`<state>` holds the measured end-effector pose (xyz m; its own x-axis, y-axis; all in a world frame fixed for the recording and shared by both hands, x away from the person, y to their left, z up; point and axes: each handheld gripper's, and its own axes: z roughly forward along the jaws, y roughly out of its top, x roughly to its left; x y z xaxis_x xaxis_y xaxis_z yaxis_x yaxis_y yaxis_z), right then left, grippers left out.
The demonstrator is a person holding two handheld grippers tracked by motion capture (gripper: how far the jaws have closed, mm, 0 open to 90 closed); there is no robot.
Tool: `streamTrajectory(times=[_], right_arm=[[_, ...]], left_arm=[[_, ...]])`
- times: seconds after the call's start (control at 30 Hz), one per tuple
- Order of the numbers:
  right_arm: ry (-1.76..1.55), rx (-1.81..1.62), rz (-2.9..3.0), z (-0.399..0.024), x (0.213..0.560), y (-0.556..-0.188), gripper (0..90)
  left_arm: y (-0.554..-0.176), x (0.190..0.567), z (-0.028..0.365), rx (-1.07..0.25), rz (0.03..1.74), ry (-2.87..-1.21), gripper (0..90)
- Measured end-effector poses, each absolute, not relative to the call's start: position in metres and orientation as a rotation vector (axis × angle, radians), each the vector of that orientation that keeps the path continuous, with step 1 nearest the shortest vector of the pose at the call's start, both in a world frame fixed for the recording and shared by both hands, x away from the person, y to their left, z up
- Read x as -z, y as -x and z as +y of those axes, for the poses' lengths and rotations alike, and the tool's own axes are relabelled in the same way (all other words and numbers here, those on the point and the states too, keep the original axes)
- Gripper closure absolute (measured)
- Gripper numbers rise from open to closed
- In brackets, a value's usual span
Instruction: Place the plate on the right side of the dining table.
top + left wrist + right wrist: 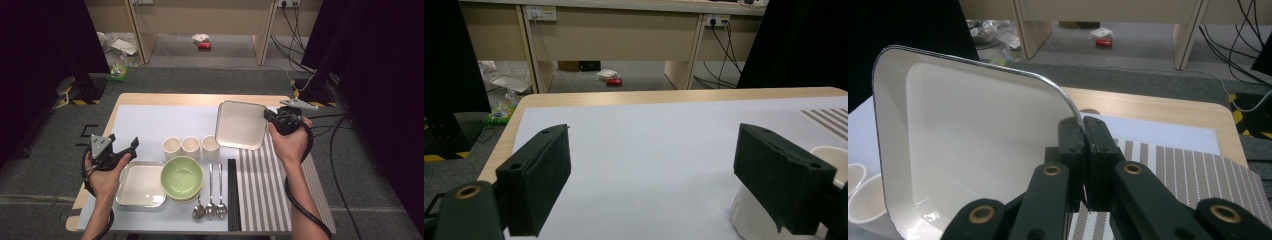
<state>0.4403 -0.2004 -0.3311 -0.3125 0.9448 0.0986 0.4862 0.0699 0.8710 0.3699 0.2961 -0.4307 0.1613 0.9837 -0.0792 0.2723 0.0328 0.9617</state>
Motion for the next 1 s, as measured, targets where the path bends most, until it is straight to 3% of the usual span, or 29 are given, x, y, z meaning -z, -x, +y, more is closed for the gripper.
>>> streamTrajectory(times=[1.0], right_arm=[[-1.547,-1.067,1.831,-0.248,0.360,-0.435,88.2]], left_arm=[[-0.369,0.436,0.299,-0.897,1.322,-1.439,14.1]])
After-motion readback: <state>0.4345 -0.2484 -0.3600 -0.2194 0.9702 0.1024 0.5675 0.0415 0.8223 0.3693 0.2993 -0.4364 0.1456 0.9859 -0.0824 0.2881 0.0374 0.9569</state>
